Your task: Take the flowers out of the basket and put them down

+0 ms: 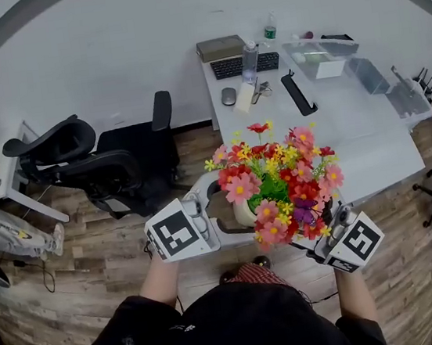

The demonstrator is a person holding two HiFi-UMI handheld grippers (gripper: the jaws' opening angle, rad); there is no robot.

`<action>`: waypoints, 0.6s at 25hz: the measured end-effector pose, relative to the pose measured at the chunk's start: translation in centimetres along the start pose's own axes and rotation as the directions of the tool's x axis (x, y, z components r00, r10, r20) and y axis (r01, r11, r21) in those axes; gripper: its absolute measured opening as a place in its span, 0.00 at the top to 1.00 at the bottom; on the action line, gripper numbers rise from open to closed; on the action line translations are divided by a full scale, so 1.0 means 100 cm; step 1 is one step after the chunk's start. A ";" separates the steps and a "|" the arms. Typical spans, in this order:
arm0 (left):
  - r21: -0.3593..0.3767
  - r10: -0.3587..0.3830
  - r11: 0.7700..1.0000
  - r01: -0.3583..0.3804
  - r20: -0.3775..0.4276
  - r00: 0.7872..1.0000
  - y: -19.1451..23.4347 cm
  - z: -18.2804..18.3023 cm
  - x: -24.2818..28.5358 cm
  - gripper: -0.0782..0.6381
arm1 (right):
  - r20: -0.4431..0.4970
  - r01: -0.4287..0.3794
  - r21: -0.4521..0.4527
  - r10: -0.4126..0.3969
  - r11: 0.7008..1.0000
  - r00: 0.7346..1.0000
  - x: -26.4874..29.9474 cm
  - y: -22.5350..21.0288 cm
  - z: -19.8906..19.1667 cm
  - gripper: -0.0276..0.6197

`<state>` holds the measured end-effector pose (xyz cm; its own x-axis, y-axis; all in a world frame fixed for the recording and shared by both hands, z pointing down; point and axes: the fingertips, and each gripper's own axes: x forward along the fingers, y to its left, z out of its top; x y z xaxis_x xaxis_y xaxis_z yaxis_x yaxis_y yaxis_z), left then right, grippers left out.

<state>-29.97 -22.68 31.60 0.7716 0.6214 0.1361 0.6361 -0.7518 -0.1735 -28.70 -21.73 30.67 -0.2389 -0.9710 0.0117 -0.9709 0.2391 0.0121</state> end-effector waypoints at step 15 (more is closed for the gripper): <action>-0.022 0.038 0.999 -0.037 0.006 0.999 0.015 0.001 0.014 0.25 | 0.046 -0.029 0.002 0.029 1.000 0.999 -0.003 -0.021 0.001 0.27</action>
<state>-27.89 -22.89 31.45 0.7949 0.5940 0.1239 0.6068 -0.7791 -0.1575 -26.58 -21.91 30.52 -0.2671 -0.9631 -0.0344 -0.9637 0.2669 0.0100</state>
